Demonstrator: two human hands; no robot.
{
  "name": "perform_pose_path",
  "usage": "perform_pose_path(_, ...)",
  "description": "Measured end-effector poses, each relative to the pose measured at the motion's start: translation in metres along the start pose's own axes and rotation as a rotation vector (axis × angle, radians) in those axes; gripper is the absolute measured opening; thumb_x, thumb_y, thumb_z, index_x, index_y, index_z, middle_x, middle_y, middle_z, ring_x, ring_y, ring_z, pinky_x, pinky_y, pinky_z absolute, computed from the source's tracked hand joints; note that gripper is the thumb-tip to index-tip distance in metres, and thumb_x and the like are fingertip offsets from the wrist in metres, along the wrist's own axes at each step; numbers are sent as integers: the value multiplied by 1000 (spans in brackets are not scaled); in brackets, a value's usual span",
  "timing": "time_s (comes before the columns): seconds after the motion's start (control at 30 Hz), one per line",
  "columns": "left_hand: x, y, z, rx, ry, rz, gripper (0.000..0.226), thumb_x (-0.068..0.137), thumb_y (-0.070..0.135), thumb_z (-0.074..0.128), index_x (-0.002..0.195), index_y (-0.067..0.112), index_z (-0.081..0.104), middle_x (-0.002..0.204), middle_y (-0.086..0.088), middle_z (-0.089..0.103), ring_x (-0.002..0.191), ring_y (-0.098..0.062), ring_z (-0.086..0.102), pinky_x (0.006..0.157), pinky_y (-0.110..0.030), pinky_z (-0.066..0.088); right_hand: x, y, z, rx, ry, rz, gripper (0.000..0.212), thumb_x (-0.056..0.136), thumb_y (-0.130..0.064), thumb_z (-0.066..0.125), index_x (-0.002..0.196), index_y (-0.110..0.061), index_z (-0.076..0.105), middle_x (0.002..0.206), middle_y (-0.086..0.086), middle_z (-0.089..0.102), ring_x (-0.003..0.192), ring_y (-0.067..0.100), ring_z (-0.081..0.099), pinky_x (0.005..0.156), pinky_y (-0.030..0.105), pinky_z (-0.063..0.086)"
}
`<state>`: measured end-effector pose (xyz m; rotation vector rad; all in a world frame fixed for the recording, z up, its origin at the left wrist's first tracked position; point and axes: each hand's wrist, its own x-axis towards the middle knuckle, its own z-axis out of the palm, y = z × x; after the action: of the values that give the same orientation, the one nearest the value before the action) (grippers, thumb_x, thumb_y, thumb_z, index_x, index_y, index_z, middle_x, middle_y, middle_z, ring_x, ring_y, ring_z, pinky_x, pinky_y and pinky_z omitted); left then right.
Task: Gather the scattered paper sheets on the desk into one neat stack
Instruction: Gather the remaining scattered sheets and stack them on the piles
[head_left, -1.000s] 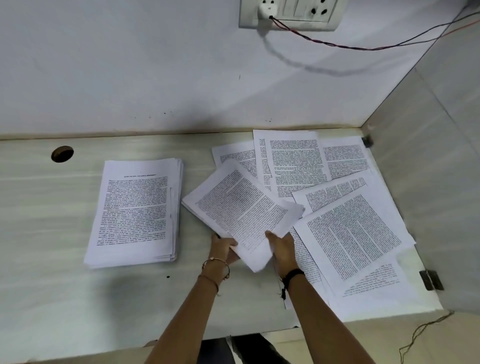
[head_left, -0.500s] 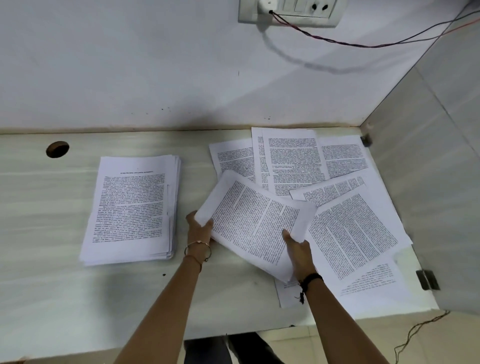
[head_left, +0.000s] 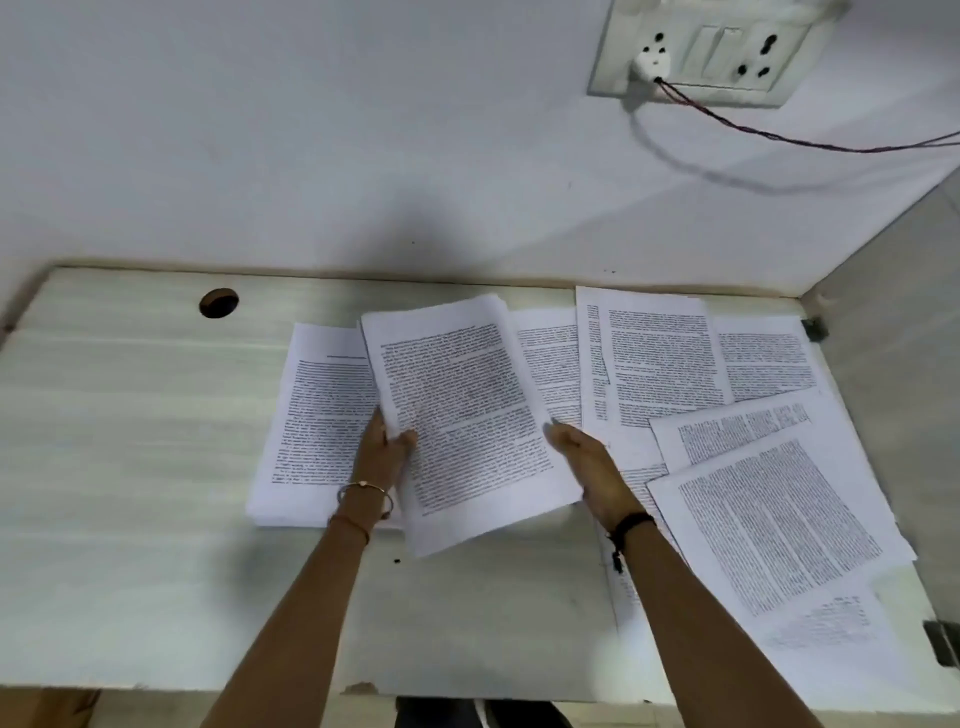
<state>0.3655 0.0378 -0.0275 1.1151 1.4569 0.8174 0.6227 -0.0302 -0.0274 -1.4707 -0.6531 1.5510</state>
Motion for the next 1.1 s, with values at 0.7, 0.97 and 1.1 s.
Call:
perform_pose_path(0.7,64,-39,-152,470,14,-124,50,98,8,31,147,17,24,154,-7,27,140,-24,30,115,-29,19,43,45,179,-1227,84,-121,10,91,-19,48,85,-13,43,79,2,49,70,21,49,62,26,36)
perform_pose_path(0.97,67,-43,-142,448,-57,-196,63,92,-5,35,148,11,13,157,-11,17,143,-27,23,116,-30,18,41,45,185,-1140,41,-108,35,99,-15,38,128,4,41,119,19,54,106,32,56,81,33,43)
perform_pose_path(1.1,60,-40,-134,398,175,-166,54,90,-2,41,143,5,32,150,-14,33,137,-29,34,113,-34,25,39,41,169,-1159,-36,-135,31,99,-15,39,127,-4,46,120,13,53,106,30,55,79,29,41)
